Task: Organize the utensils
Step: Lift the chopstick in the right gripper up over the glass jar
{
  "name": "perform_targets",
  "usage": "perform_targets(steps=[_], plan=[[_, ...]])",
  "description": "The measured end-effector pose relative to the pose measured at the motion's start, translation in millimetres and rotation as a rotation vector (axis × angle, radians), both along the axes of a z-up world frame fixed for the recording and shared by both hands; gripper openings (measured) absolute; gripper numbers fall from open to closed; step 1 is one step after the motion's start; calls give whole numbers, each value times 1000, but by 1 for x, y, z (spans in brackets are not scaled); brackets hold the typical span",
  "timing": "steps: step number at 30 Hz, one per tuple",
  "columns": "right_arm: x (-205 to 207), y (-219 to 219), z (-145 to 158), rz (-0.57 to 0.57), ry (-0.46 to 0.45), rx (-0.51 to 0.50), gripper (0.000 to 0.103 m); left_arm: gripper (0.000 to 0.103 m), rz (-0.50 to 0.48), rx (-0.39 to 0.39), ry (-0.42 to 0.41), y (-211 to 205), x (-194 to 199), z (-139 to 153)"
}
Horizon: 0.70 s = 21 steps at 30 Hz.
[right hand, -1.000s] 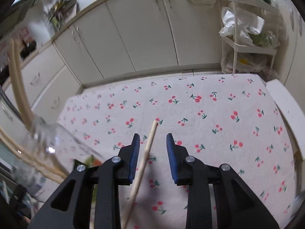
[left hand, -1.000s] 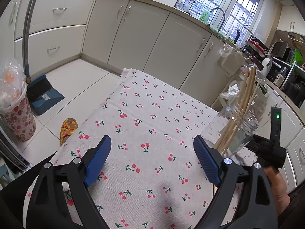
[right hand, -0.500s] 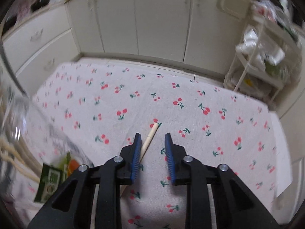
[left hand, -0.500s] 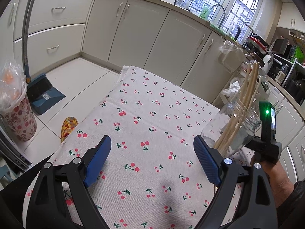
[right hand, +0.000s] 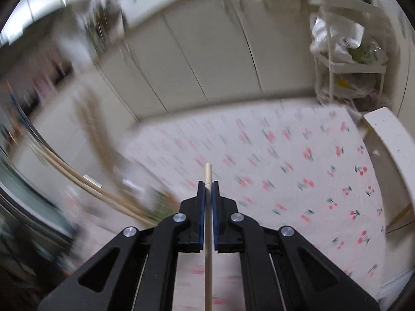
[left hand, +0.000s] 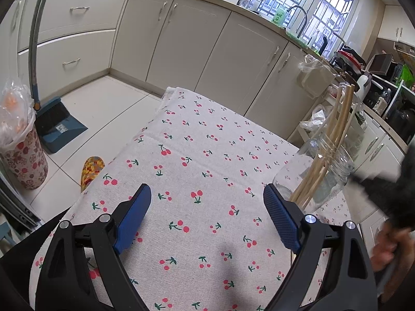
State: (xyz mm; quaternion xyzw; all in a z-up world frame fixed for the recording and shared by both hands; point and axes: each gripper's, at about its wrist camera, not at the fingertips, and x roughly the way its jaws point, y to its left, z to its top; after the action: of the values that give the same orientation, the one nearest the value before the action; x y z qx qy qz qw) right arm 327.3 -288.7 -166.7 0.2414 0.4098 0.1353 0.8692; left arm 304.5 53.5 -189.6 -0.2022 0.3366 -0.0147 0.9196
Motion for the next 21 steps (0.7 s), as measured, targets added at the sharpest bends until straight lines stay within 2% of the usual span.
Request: perform_targets(steps=[4, 6, 8, 12, 17, 21], plan=[[-6, 7, 53, -83, -214, 140, 6, 84, 1, -1, 1, -1, 0, 0], [-5, 13, 74, -154, -337, 156, 6, 84, 1, -2, 1, -1, 0, 0], [1, 19, 83, -203, -402, 167, 6, 84, 1, -2, 0, -1, 0, 0], [18, 32, 77, -271, -441, 139, 6, 84, -2, -12, -2, -1, 0, -1], [35, 39, 63, -301, -451, 110, 6, 84, -9, -24, -4, -1, 0, -2], [38, 42, 63, -327, -489, 69, 6, 84, -14, -29, -4, 0, 0, -3]])
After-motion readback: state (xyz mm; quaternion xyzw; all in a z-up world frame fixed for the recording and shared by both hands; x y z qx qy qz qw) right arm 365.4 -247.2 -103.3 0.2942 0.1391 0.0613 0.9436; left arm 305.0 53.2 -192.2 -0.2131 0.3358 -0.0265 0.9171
